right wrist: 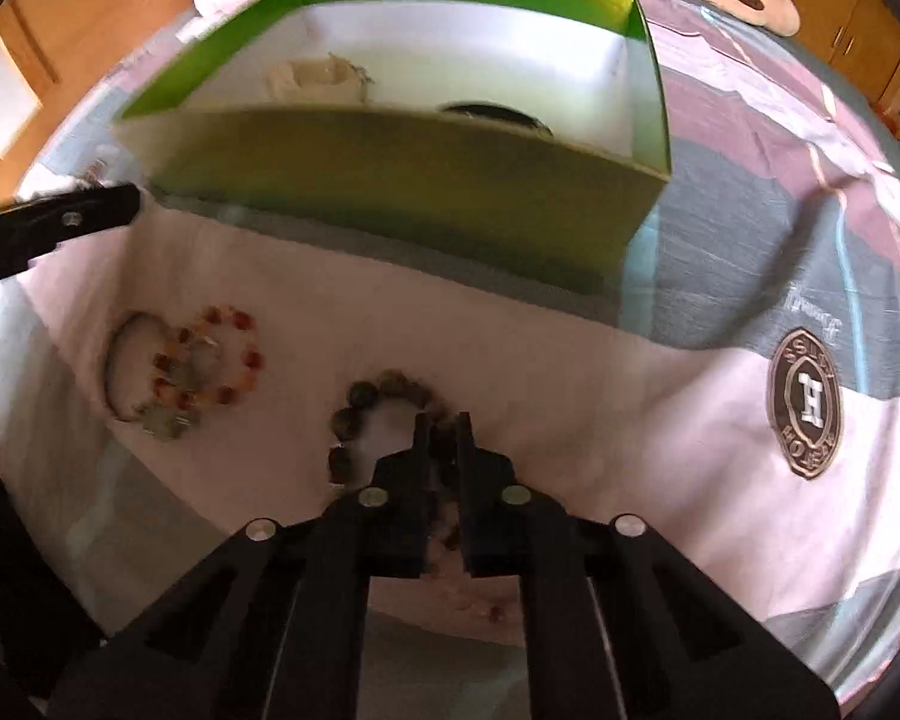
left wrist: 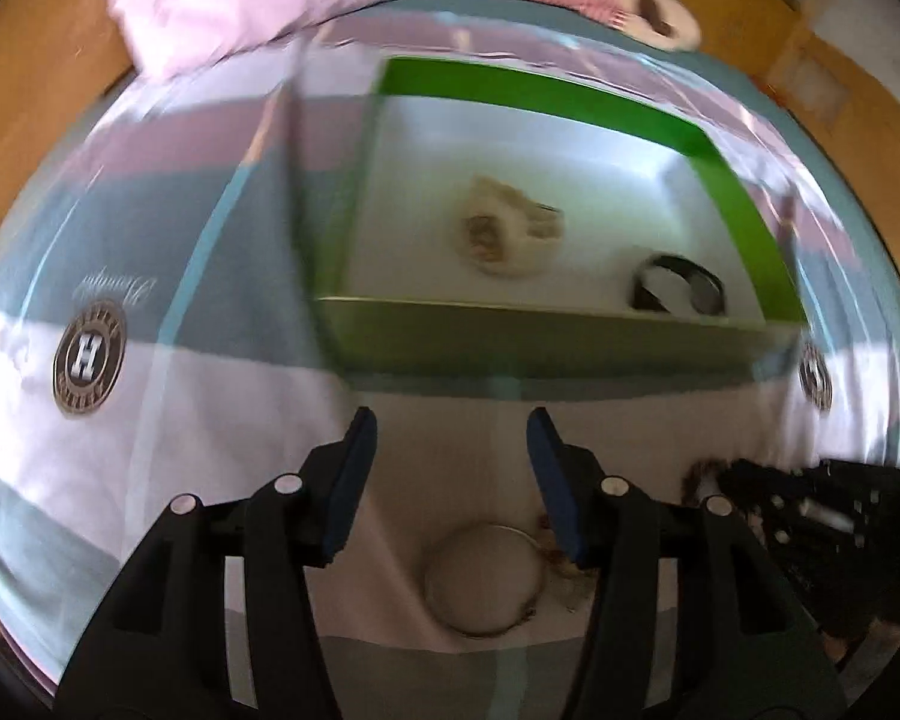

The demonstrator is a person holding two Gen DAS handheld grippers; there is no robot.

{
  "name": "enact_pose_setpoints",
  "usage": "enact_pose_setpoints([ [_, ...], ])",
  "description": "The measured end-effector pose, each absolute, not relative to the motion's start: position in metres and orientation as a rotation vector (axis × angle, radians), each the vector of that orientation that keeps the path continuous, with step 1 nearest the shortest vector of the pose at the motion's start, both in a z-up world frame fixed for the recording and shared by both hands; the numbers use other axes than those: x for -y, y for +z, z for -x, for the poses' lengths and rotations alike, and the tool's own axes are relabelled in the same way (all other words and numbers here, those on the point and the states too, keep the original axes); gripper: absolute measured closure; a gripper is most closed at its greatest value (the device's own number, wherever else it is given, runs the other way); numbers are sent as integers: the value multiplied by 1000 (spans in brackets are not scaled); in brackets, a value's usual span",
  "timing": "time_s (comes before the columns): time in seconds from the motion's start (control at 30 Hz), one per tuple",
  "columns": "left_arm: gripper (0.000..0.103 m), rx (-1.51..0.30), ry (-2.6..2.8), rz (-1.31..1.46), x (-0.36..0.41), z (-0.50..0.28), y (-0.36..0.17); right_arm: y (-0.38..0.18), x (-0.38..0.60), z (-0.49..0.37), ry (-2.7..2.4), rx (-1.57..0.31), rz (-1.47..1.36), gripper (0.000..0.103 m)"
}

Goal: Organize jewelry
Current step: 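Move the right tool to the brown bracelet while the left approaches the red bracelet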

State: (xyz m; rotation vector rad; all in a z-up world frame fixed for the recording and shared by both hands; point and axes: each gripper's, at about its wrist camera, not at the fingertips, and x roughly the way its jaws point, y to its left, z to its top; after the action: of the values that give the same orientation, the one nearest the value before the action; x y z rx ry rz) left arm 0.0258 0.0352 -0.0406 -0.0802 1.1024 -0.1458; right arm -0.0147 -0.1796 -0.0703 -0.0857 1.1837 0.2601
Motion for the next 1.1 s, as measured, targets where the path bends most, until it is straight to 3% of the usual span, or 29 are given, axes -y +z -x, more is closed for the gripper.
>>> enact_pose_setpoints([
  [0.2,49,-1140,-197,63,-28,-25,-46,-35,196,11,241,-1033,-52,96],
  [0.6,50,-1239,-277,-113,22,-22,-90,-10,201,10,374,-941,-180,95],
  [0.63,53,-1232,-270,-118,21,-20,-91,-11,202,10,372,-945,-180,95],
  [0.7,74,-1215,-230,-156,22,-22,-92,-14,202,9,362,-956,-179,95],
  [0.8,88,-1209,-190,-125,10,-27,-90,-19,204,6,341,-972,-174,95],
  [0.93,88,-1212,-113,-22,-20,-37,-84,-20,207,6,331,-973,-190,94],
  [1.0,88,-1199,-88,27,-34,-38,-77,-20,208,6,317,-970,-188,84],
  [1.03,86,-1191,-76,50,-40,-38,-73,-20,209,6,305,-969,-185,81],
  [1.1,70,-1191,-77,69,-46,-38,-71,-23,210,4,278,-977,-178,75],
])
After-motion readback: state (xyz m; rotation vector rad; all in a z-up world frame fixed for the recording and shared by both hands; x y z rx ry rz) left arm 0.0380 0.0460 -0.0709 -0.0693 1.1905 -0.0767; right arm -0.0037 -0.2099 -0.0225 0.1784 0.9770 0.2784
